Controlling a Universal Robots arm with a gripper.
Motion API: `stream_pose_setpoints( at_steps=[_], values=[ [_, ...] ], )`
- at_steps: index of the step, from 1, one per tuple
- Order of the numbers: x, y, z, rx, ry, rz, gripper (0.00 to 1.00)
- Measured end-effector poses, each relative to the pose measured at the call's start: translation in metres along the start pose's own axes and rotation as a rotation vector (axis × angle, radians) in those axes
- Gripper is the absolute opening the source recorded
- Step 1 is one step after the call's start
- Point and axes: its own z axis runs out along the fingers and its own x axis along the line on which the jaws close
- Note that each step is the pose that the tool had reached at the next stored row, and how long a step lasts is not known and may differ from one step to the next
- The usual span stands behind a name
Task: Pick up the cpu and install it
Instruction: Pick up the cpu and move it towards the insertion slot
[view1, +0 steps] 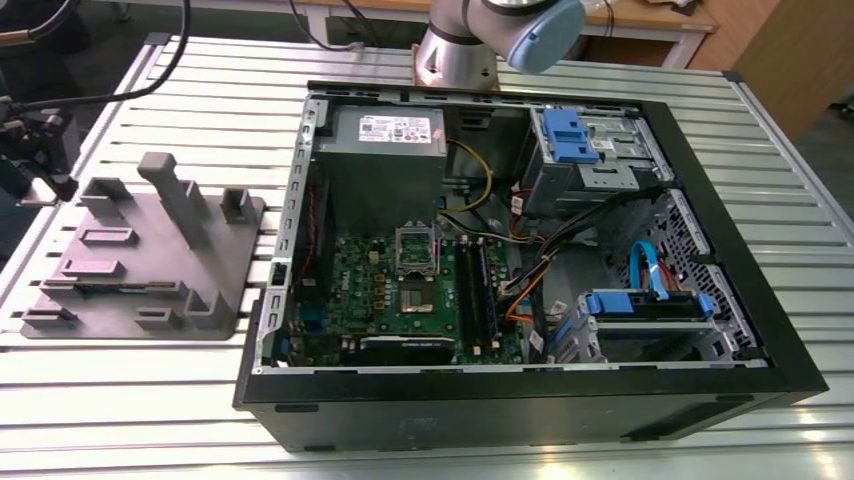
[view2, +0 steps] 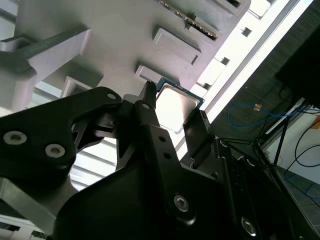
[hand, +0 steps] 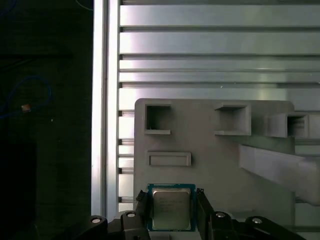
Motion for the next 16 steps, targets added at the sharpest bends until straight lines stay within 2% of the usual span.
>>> stream_pose_setpoints(
  at_steps=[3, 6, 16],
  values=[
    [0.0001, 0.0003, -0.0066, 0.0000, 0.0010, 0.000, 0.47],
    [0.0001, 0.0004, -0.0103, 0.0000, 0.0017, 0.000, 0.47],
    [0.0001, 0.0005, -0.0132, 0.0001, 0.0026, 0.000, 0.47]
  ],
)
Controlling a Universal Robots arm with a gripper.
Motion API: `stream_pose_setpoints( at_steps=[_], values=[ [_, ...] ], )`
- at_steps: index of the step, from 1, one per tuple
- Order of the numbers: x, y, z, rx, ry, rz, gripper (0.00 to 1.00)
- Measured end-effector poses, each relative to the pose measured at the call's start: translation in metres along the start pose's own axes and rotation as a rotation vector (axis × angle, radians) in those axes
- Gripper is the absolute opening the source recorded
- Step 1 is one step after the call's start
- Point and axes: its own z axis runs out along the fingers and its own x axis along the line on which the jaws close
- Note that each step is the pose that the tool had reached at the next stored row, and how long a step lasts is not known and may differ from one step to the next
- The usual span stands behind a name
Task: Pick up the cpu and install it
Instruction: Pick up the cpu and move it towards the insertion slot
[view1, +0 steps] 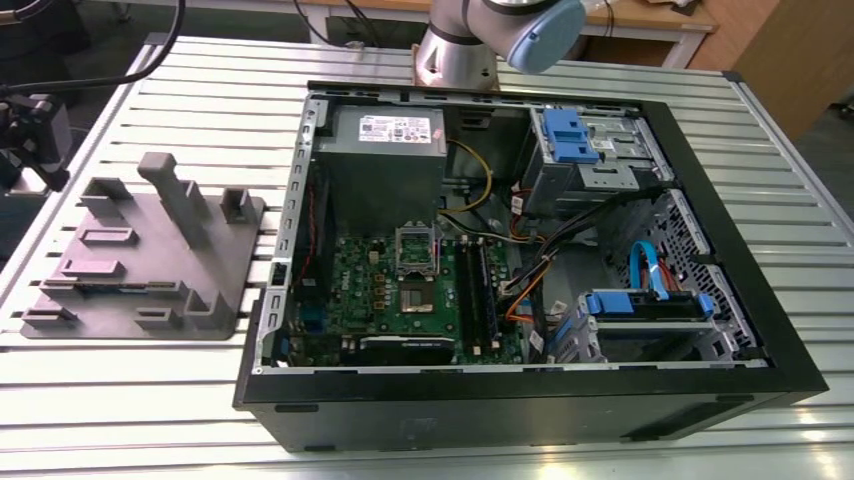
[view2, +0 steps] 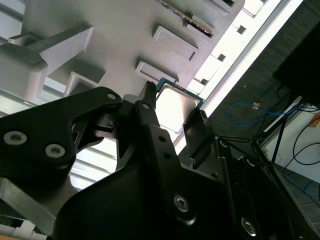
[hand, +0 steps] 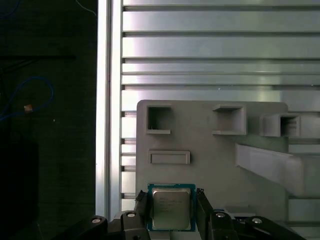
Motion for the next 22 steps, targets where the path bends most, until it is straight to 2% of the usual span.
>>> stream_pose_setpoints(
  at_steps=[5, 19, 22],
  values=[
    [0.0000, 0.0001, -0.0027, -0.0002, -0.0003, 0.000, 0.47],
    [-0.0025, 0.0002, -0.0033, -0.0001, -0.0002, 0.000, 0.47],
    [-0.0025, 0.0003, -0.0065, -0.0006, -0.0001, 0.000, 0.47]
  ],
)
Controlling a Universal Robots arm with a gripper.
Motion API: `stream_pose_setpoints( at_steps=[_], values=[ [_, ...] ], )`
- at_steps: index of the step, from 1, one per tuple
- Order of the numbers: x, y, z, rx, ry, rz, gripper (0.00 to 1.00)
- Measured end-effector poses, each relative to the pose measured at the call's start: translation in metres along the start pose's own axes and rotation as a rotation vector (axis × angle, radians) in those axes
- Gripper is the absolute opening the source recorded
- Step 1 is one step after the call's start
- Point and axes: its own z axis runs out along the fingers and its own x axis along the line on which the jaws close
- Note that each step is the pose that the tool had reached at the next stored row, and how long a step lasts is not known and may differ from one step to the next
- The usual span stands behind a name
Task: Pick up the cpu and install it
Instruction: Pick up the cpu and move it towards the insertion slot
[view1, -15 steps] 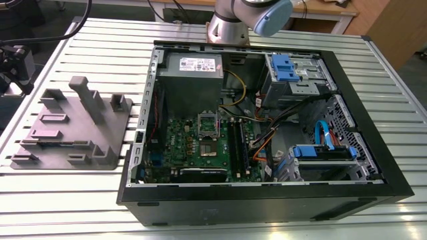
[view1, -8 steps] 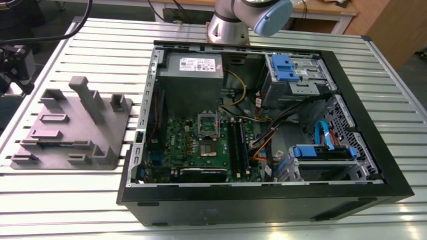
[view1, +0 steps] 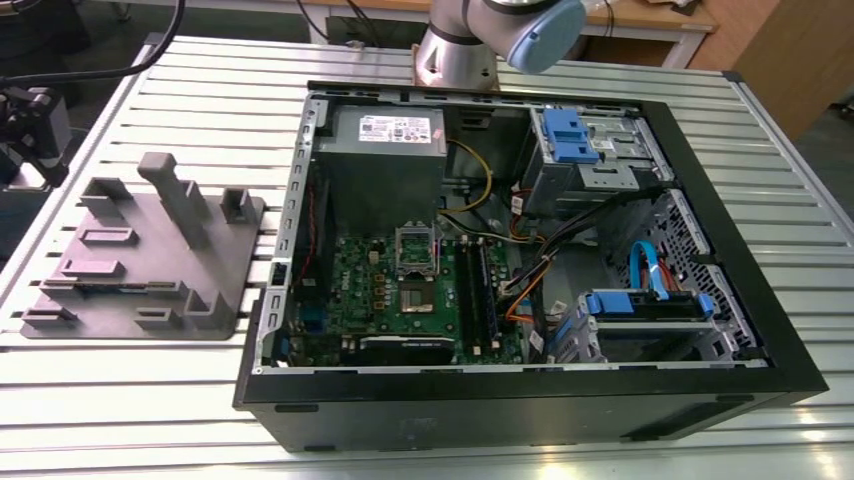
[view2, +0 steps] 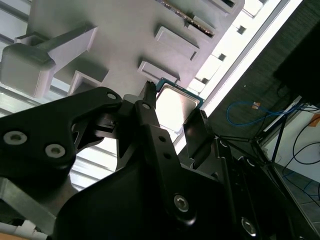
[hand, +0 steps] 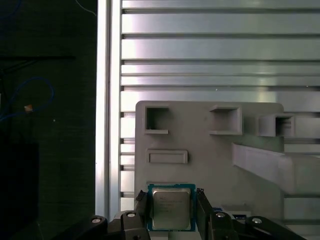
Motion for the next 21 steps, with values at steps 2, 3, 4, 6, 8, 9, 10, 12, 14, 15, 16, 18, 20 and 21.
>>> stream_pose_setpoints(
  at_steps=[2, 3, 4, 6, 8, 9, 10, 12, 14, 15, 16, 18, 20, 21],
  values=[
    [0.0001, 0.0001, -0.0040, -0.0001, -0.0001, 0.000, 0.47],
    [0.0001, 0.0002, -0.0063, -0.0001, -0.0001, 0.000, 0.47],
    [0.0001, 0.0003, -0.0086, -0.0001, -0.0002, 0.000, 0.47],
    [0.0002, 0.0005, -0.0136, -0.0002, -0.0001, 0.000, 0.47],
    [0.0003, 0.0008, -0.0195, -0.0005, -0.0001, 0.000, 0.47],
    [0.0003, 0.0009, -0.0227, -0.0006, 0.0000, 0.000, 0.47],
    [0.0003, 0.0010, -0.0259, -0.0009, -0.0001, 0.000, 0.47],
    [0.0004, 0.0013, -0.0325, -0.0014, 0.0000, 0.000, 0.47],
    [0.0005, 0.0015, -0.0377, -0.0017, 0.0000, 0.000, 0.47],
    [0.0005, 0.0015, -0.0399, -0.0019, 0.0000, 0.000, 0.47],
    [0.0005, 0.0016, -0.0419, -0.0020, 0.0000, 0.000, 0.47],
    [0.0005, 0.0017, -0.0434, -0.0023, -0.0001, 0.000, 0.47],
    [0.0005, 0.0017, -0.0434, -0.0023, -0.0002, 0.000, 0.47],
    [0.0005, 0.0017, -0.0434, -0.0023, -0.0002, 0.000, 0.47]
  ],
)
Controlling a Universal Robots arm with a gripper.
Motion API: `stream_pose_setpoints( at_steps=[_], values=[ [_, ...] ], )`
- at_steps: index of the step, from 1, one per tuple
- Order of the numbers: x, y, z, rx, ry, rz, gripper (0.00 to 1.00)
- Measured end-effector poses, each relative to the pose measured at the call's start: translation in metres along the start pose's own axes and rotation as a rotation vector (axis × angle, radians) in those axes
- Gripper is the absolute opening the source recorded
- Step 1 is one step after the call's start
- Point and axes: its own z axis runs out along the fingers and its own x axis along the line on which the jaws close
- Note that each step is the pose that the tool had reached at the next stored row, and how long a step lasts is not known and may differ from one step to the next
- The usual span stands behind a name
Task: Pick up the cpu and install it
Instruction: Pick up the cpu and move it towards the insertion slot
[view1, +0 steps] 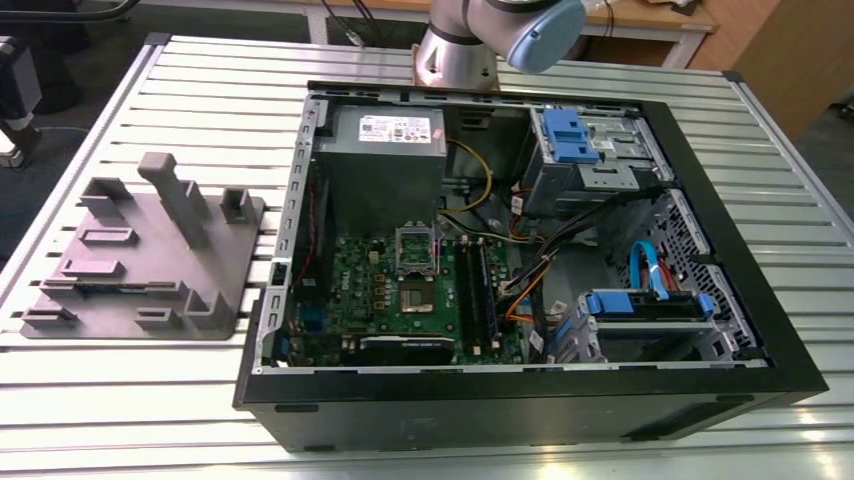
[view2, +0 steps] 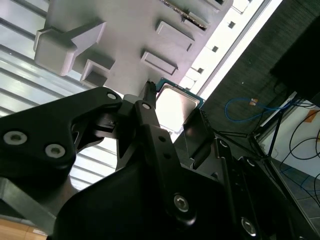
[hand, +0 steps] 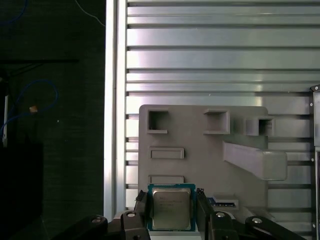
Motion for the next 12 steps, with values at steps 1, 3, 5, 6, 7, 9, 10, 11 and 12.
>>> stream_pose_setpoints(
  at_steps=[1, 3, 5, 6, 7, 9, 10, 11, 12],
  values=[
    [0.0000, 0.0000, 0.0000, 0.0000, 0.0000, 0.000, 0.47],
    [-0.0001, 0.0000, -0.0001, 0.0001, 0.0002, 0.000, 0.47],
    [-0.0002, 0.0000, -0.0001, 0.0000, 0.0001, 0.000, 0.47],
    [-0.0006, 0.0000, -0.0002, 0.0001, 0.0002, 0.000, 0.47],
    [-0.0011, 0.0000, -0.0002, 0.0001, 0.0003, 0.000, 0.47],
    [-0.0028, 0.0000, -0.0001, 0.0001, 0.0001, 0.000, 0.47],
    [-0.0040, 0.0001, -0.0002, 0.0001, 0.0002, 0.000, 0.47],
    [-0.0051, 0.0001, -0.0002, 0.0001, 0.0002, 0.000, 0.47],
    [-0.0063, 0.0001, -0.0002, 0.0001, 0.0002, 0.000, 0.47]
  ],
)
